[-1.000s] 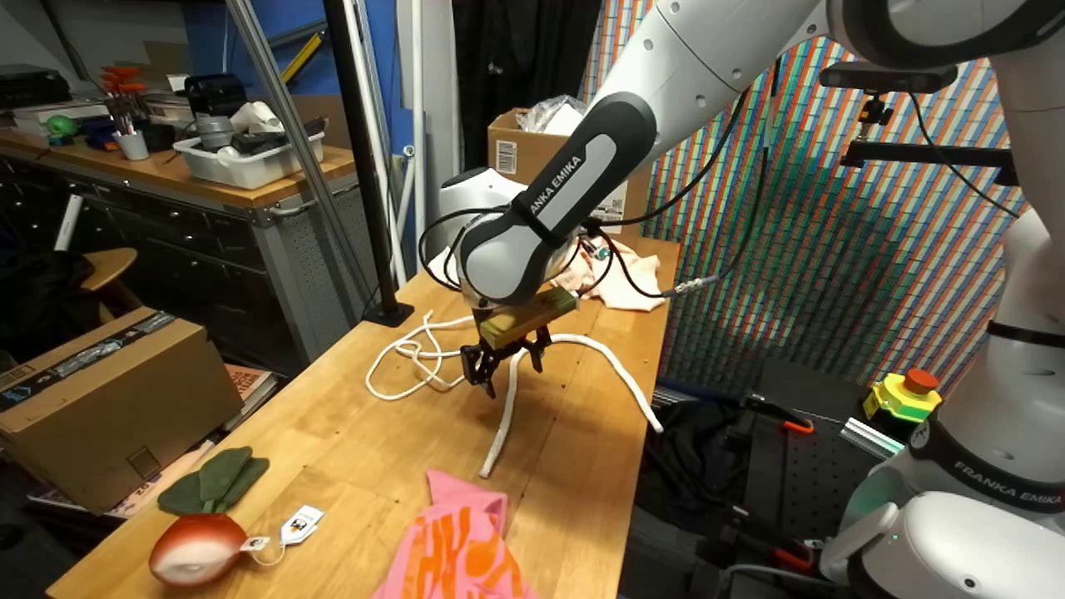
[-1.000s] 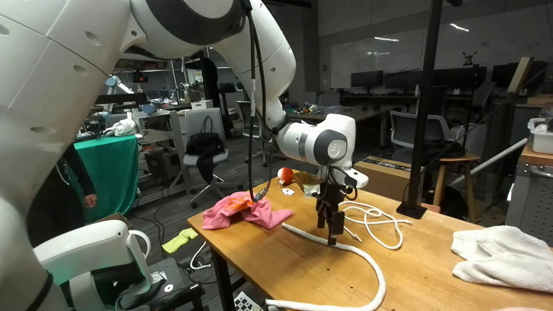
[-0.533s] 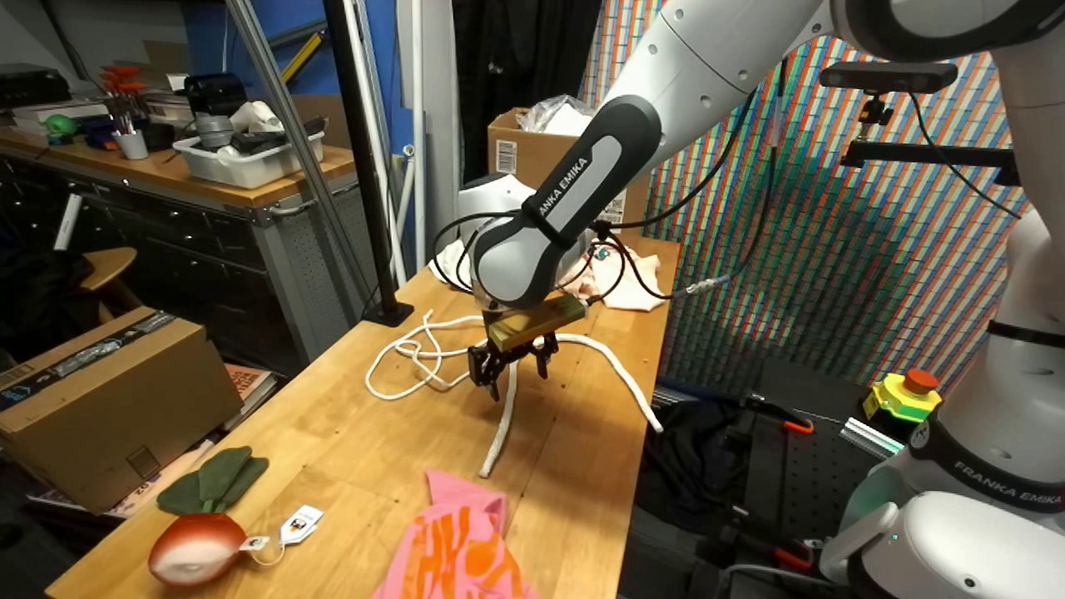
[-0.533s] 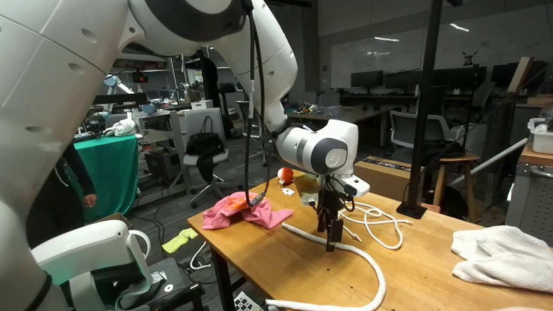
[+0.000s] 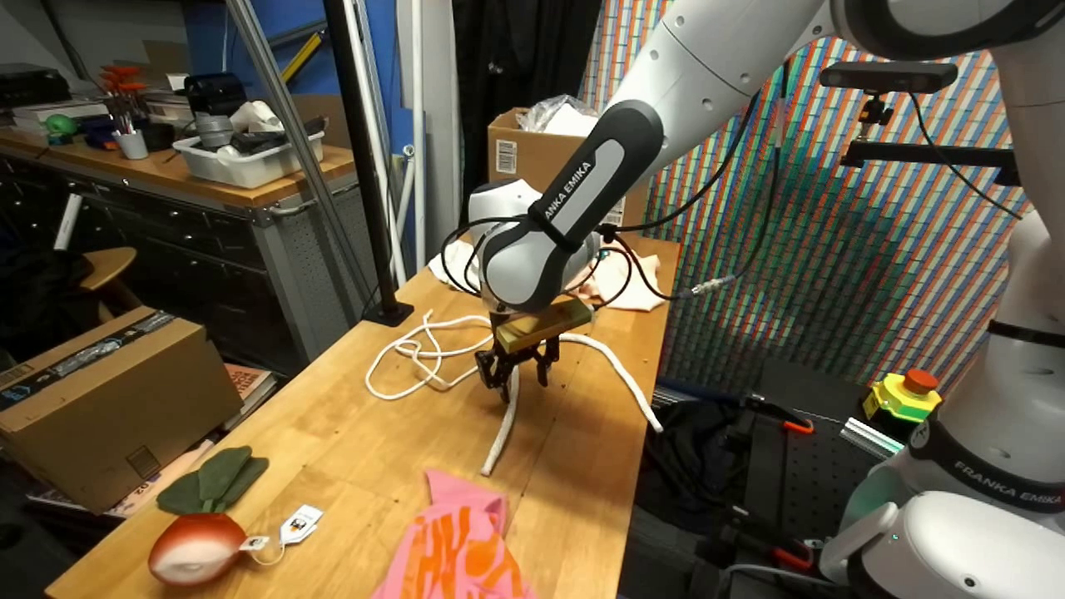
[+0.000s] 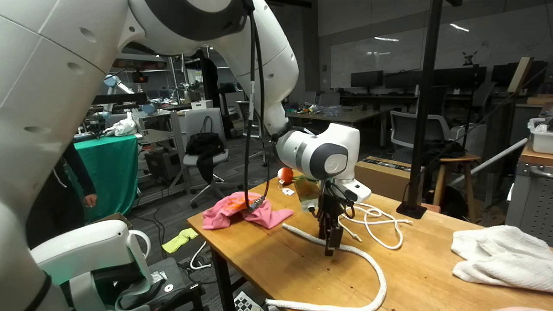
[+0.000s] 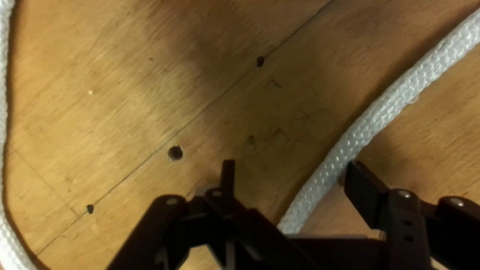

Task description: Put all the items on the table separately

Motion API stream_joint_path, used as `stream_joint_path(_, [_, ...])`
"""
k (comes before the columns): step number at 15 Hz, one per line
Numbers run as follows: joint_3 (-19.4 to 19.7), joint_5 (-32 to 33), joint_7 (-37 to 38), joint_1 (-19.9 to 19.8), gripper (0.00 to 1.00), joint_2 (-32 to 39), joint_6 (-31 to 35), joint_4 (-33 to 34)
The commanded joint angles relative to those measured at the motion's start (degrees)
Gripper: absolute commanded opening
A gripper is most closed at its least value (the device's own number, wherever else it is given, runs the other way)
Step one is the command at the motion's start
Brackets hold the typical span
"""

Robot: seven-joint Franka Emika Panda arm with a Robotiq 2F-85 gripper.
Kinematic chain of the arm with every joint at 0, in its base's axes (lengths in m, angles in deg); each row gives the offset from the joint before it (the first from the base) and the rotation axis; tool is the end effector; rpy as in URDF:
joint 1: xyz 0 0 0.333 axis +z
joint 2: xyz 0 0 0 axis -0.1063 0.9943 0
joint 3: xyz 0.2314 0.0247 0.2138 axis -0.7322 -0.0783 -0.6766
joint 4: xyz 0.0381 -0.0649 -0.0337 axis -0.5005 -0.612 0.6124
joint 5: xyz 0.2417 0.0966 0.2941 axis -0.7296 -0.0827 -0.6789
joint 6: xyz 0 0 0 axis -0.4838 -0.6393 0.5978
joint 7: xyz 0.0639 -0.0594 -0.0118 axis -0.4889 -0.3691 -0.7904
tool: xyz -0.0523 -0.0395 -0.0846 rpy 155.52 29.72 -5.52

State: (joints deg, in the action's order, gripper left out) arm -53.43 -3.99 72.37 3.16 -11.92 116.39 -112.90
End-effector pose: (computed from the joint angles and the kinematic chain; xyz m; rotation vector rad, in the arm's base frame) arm 0.5899 0.0667 0.1408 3.0130 -0.7794 -0.2505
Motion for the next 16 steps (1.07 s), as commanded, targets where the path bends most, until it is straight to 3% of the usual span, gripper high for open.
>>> stream_joint_path(1, [-0.6, -1.5, -1.6, -0.8, 0.45, -2.3, 1.7, -2.5])
stream_joint_path(6, [-0.2, -1.0, -1.4, -0.7, 0.09, -2.6, 2.3, -2.9])
stream_joint_path(8, [0.7, -0.1, -0.6, -0.2, 0.03, -2.3, 2.8, -2.8])
stream_joint_path(10, [1.7, 0.8, 0.0, 0.2, 0.08, -2.1, 3.0, -2.6])
stream_joint_path(15, [4.3, 2.8, 1.1, 0.5, 0.08, -1.3, 4.5, -2.1])
stream_joint_path(16, [4.7, 3.0, 1.1, 0.5, 0.28, -1.4, 4.5, -2.2])
